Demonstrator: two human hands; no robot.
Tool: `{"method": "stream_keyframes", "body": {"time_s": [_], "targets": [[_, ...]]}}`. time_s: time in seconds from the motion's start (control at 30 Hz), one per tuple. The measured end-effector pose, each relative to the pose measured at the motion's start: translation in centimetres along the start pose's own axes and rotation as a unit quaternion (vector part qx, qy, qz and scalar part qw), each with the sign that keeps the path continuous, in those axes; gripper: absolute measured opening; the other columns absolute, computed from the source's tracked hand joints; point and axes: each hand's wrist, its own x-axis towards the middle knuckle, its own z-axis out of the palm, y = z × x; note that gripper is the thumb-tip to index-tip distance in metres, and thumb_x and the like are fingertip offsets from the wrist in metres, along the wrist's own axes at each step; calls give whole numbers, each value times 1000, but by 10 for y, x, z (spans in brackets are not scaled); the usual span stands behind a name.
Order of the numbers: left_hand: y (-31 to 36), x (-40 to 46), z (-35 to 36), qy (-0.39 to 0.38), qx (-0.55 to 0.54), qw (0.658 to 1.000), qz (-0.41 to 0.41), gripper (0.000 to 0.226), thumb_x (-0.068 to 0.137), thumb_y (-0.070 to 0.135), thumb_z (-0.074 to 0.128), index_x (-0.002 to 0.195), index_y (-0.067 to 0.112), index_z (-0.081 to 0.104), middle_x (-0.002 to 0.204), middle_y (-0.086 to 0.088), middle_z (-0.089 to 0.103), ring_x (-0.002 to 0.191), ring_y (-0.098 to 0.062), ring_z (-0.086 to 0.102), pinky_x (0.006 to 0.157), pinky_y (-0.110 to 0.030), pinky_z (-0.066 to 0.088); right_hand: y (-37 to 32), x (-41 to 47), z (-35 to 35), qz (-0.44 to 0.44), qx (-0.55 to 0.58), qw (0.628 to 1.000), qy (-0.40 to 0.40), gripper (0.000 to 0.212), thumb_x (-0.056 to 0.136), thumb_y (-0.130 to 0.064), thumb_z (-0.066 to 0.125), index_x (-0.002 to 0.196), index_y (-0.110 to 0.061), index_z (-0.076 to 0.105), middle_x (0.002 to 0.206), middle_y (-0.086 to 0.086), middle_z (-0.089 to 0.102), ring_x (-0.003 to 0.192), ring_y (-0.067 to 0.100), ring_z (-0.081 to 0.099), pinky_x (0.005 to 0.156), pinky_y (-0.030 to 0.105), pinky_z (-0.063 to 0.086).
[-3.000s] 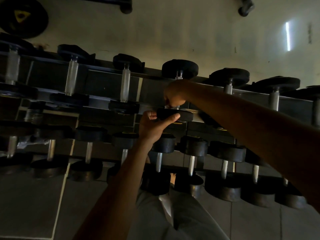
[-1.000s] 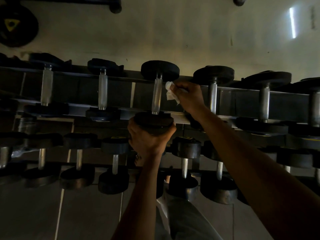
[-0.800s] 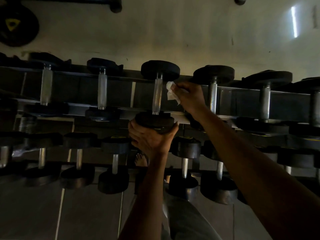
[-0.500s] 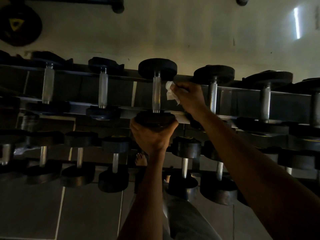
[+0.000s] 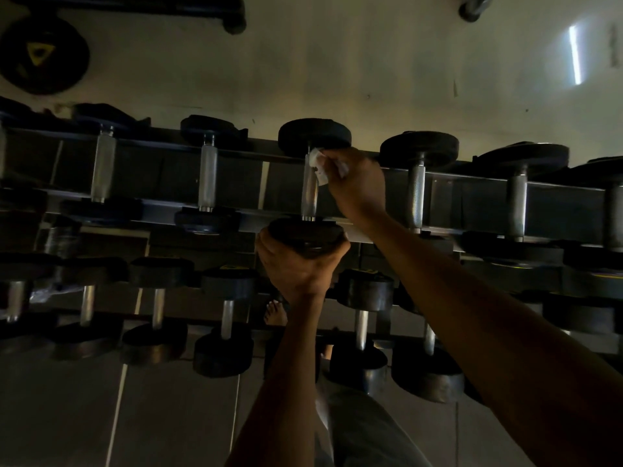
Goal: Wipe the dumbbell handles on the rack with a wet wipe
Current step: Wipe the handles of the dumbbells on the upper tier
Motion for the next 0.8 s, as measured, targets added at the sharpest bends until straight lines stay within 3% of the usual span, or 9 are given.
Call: {"method": "stream_keyframes", "body": {"time_s": [0.13, 0.23, 0.37, 0.5, 0.57, 0.67, 0.8], "targets": [[-2, 7, -12, -22, 9, 1000, 11, 128, 41, 78, 95, 142, 16, 48, 134, -3, 56, 113, -10, 51, 79, -30, 55, -13, 1, 5, -30, -61, 998, 18, 21, 103, -38, 59, 117, -30, 72, 107, -4, 74, 85, 6, 69, 69, 22, 57], [-4, 12, -22, -49, 21, 998, 18, 129, 41, 87, 88, 143, 19, 47, 133, -1, 57, 113, -9, 53, 76, -19, 45, -17, 1, 9, -27, -87, 996, 12, 20, 103, -38, 57, 116, -33, 71, 106, -6, 73, 81, 5, 68, 67, 24, 58], [-3, 11, -33, -94, 38, 995, 15, 128, 43, 95, 78, 144, 22, 45, 137, 2, 56, 117, -14, 59, 79, -28, 50, -16, 3, 11, -15, -68, 998, 7, 21, 100, -44, 61, 114, -35, 73, 108, -7, 73, 86, 6, 69, 70, 27, 60], [-7, 22, -48, -173, -5, 985, -21, 119, 52, 88, 85, 147, 29, 44, 138, 11, 47, 121, -7, 53, 85, -29, 53, -15, 3, 10, -9, -49, 999, 0, 19, 99, -40, 65, 114, -33, 73, 110, -6, 73, 89, 6, 69, 73, 26, 60], [-12, 34, -56, -220, -40, 973, -54, 107, 58, 86, 85, 143, 33, 48, 139, 11, 47, 121, -10, 56, 90, -33, 57, -16, 1, 10, -4, -48, 999, -22, 19, 98, -39, 66, 114, -33, 73, 113, -6, 72, 91, 5, 68, 75, 24, 59], [-16, 49, -67, -260, -79, 959, -75, 89, 67, 80, 84, 136, 30, 58, 138, 8, 54, 118, -14, 62, 77, -23, 53, -15, -6, 7, -2, -40, 996, -85, 19, 98, -39, 66, 115, -32, 72, 116, -7, 70, 95, 3, 65, 79, 22, 55], [-13, 57, -71, -276, -76, 954, -84, 82, 74, 70, 86, 137, 27, 58, 140, 4, 55, 120, -11, 59, 75, -19, 45, -11, -19, -1, 6, -14, 983, -185, 18, 96, -42, 68, 112, -34, 72, 114, -12, 71, 95, 0, 65, 84, 26, 57]]}}
